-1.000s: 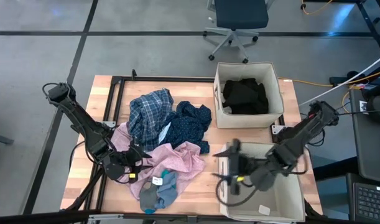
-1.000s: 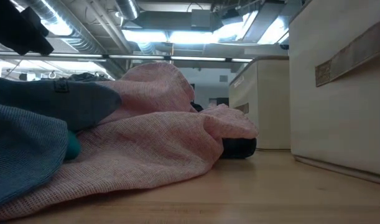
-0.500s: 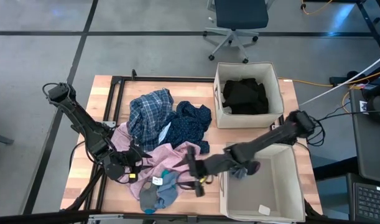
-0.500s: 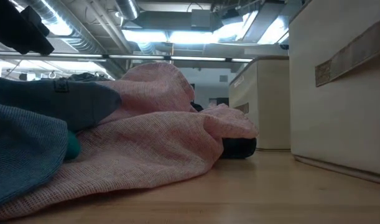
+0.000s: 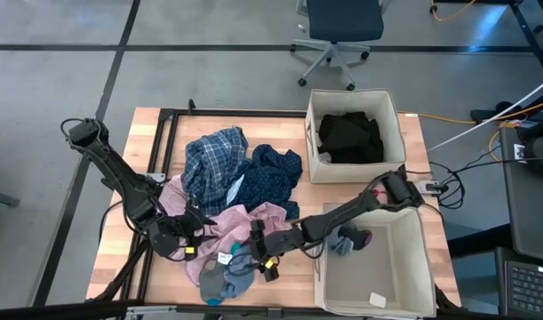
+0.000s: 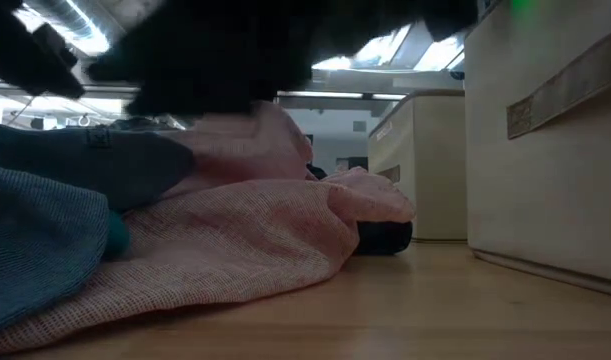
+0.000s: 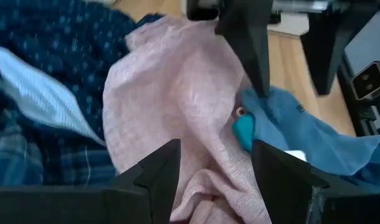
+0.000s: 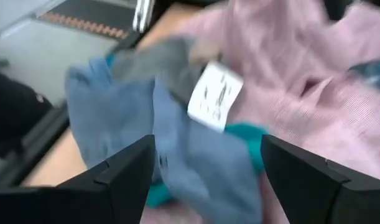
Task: Sort clothes
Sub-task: Put the blue long sock into the bottom laundry organizer
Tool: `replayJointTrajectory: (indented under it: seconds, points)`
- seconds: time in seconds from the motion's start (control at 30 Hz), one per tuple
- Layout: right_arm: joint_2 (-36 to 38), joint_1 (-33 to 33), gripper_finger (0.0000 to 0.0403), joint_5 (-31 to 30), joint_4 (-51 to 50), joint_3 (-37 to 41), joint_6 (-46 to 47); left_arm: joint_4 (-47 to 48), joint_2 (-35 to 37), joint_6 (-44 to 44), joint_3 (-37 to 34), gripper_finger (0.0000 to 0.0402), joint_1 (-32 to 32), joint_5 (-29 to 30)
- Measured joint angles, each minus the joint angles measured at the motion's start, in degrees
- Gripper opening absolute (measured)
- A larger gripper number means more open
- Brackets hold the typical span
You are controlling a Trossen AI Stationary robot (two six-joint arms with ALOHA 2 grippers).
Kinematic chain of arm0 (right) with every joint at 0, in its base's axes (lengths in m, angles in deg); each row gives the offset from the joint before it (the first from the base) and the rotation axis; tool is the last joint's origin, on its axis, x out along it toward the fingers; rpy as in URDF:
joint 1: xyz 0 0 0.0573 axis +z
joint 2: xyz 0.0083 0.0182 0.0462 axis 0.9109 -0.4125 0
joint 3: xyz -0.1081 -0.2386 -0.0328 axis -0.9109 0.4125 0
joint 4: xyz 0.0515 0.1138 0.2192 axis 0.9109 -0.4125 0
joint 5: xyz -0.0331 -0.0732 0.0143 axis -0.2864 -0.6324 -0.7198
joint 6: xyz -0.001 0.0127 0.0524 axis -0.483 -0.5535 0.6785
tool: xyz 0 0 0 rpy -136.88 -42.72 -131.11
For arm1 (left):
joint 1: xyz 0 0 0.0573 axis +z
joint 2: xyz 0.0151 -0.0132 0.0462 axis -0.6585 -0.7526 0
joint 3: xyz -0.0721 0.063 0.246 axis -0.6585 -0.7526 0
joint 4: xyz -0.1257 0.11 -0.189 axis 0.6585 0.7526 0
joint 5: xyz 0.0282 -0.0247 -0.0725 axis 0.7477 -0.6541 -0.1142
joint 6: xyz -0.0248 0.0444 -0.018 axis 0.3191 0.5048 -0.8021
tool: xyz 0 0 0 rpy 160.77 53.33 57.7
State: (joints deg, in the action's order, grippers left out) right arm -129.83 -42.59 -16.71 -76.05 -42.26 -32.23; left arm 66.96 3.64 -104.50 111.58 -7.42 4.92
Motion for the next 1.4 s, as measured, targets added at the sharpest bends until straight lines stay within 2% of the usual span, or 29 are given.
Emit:
replayJointTrajectory:
  seconds: [0.1,0.23,0.33,0.47,0.63,0.7,0.83,0.93,1.07,1.2,1.4]
  points:
    - [-2.22,0.07,0.0291,-0.16,0.03,0.0,-1.47,-0.2,0.0,-2.99,-1.52,0.0186,0.0,-0.02]
    - [-3.63,0.17,0.029,-4.14,0.06,0.0,-2.59,-0.35,0.0,-5.24,-2.11,0.0186,0.0,0.01]
    - [-3.71,0.15,0.0271,-6.48,0.25,0.02,-2.65,-1.17,0.0,-4.29,-2.11,0.0186,0.0,0.01]
    - [-3.71,0.17,0.019,-7.14,1.26,0.02,-0.91,-1.02,0.0,-4.31,-2.11,0.0186,0.0,0.79]
    - [-3.56,0.75,0.004,-6.8,2.67,0.02,-1.23,-0.93,0.0,-4.31,-2.11,0.0186,0.0,0.89]
    - [-3.36,1.28,0.0014,-6.91,2.54,0.02,-2.33,-0.91,0.0,-4.12,-2.11,0.0186,0.0,0.89]
    - [-1.22,2.44,0.003,-7.9,1.77,0.04,-3.7,-0.89,0.0,-3.5,-2.11,0.0186,0.0,0.9]
    - [2.5,3.47,0.0026,-8.78,-1.17,0.04,-4.68,-0.9,0.0,-3.43,-2.11,0.0186,0.0,1.01]
    - [9.28,5.29,0.0007,-14.64,-7.81,0.02,-7.5,-0.94,0.0,-3.41,-2.11,0.0186,0.0,1.07]
    - [16.92,7.21,0.0015,-22.6,-13.23,0.04,-8.66,-1.23,0.0,-3.45,-2.08,0.0186,0.3,1.13]
    - [28.72,10.21,0.0022,-25.37,-20.92,0.02,-9.13,-1.37,0.0,-4.29,-2.08,0.0186,0.31,1.11]
